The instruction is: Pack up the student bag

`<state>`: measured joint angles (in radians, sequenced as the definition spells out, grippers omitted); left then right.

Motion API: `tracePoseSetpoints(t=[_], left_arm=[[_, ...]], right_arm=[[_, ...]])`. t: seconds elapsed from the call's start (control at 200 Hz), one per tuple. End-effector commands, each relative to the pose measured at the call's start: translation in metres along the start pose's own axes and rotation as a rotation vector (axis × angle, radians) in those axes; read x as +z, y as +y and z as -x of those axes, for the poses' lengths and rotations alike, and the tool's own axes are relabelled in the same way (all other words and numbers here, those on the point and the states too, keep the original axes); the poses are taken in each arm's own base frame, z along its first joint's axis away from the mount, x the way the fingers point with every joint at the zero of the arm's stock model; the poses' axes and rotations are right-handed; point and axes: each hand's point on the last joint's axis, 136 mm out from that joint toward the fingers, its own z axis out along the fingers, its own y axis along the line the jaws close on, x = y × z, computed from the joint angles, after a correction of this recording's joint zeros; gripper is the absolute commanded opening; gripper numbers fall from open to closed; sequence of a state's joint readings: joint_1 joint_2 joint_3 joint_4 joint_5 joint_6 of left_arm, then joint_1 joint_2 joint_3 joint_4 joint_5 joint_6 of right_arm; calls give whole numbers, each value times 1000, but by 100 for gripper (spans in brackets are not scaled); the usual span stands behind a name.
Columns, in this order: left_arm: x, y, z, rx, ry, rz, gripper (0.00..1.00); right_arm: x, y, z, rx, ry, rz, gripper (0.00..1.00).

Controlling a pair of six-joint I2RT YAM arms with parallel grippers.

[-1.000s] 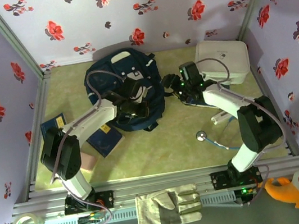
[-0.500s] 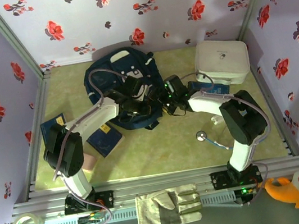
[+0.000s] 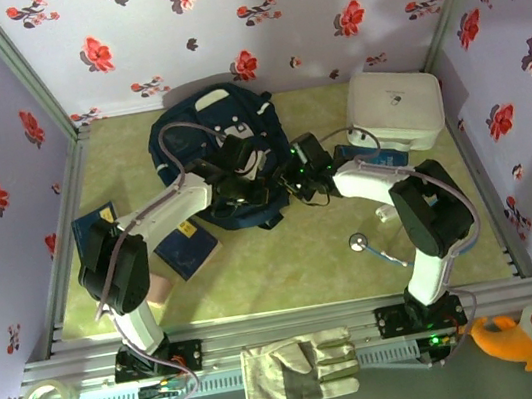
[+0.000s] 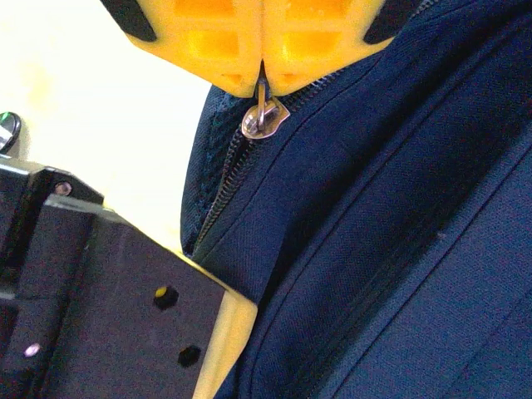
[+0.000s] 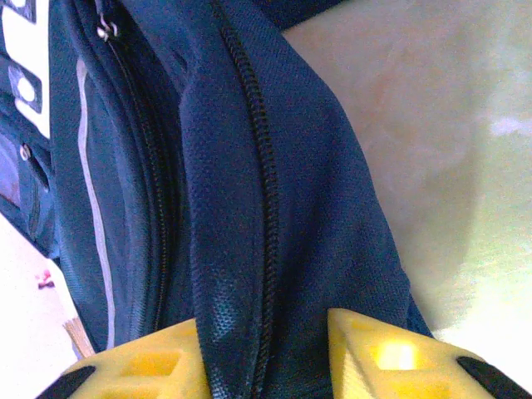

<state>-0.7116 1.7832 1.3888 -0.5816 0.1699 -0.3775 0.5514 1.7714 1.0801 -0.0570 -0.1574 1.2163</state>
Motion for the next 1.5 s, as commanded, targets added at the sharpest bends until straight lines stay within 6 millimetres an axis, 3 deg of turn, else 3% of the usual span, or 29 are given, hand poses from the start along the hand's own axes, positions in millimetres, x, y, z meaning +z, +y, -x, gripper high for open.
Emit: tracePoseSetpoints(t=[0.0,0.29,0.545,0.725,0.91,0.985,1.105,1.325,1.495], left_arm=[[1,-5,4,82,-6,-23,0],[-3,1,13,94,-1,-15,0],[-6,7,-6,78,45,-23,0],[-5,43,-33,29,87,42,0],[-12,77,-49,-22,99,118,0],[-13,75,-44,-15,77,107,0],[-16,65,-25,1,23,66,0],[-26,28,-1,45,-40,-53,0],[-31,5,2,73,-58,-131,0]], right_arm=[[-6,0,27,-38,-96,-50,30],[-9,-3,65,-19,-203,-95,11],[-15,-15,98,-5,-310,-148,6],[-19,-22,127,-15,-365,-179,6],[-17,-6,139,-66,-370,-150,7],[-18,4,136,-73,-347,-115,12],[-30,17,127,-71,-320,-34,32],[-75,2,96,-62,-318,-115,75],[-94,-10,57,-44,-298,-167,86]])
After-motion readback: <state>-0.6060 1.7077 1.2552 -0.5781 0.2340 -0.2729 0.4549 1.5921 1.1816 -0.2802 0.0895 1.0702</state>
